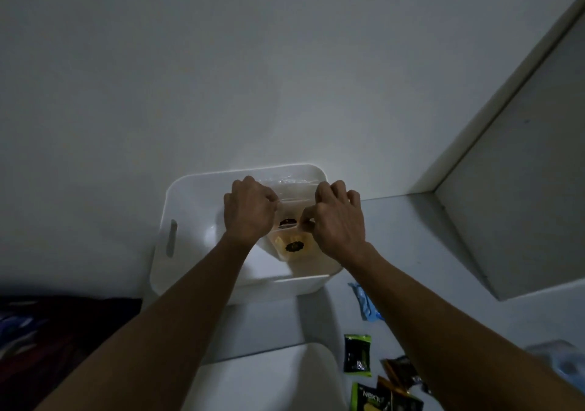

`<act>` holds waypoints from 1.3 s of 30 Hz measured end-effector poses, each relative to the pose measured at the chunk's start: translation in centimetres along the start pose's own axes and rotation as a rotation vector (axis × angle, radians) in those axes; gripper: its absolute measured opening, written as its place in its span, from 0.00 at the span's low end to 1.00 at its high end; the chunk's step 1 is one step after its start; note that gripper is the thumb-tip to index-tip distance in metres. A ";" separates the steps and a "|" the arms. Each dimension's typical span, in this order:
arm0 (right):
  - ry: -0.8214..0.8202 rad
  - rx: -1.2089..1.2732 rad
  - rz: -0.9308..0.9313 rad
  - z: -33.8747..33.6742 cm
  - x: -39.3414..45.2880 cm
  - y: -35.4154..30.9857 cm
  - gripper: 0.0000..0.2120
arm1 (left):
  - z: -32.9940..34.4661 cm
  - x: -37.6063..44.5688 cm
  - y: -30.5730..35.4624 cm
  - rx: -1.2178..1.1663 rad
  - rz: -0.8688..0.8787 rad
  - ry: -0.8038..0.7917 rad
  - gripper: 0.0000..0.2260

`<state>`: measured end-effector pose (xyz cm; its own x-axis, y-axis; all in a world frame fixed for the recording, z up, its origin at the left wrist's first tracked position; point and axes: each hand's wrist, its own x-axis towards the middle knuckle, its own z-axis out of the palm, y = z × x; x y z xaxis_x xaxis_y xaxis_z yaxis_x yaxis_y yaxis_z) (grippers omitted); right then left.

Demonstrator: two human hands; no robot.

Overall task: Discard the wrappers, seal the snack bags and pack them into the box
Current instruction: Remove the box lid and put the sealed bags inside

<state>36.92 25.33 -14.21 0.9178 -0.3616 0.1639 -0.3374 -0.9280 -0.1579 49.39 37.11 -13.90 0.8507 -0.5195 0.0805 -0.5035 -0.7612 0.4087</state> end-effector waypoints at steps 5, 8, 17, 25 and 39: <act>-0.030 -0.046 0.012 1.7 0.8 0.6 0.09 | 1.6 0.8 -0.5 0.015 -0.006 -0.016 0.03; -0.026 -0.081 0.017 2.0 1.4 0.8 0.09 | 2.3 1.0 -0.6 -0.024 -0.015 -0.017 0.03; -0.073 -0.142 0.006 1.6 1.2 0.4 0.12 | 2.0 0.3 -1.4 -0.054 -0.013 -0.034 0.05; -0.066 -0.178 0.050 -1.0 -0.3 -0.5 0.17 | -2.9 -1.9 -2.2 -0.075 -0.016 0.009 0.11; 0.102 -0.051 0.200 -14.7 -8.5 0.2 0.21 | -11.8 -9.5 4.7 -0.205 0.099 0.150 0.16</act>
<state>25.94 26.87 -1.32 0.8066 -0.5433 0.2328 -0.5228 -0.8396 -0.1477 40.75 43.05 -2.04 0.8191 -0.5130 0.2567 -0.5575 -0.6067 0.5667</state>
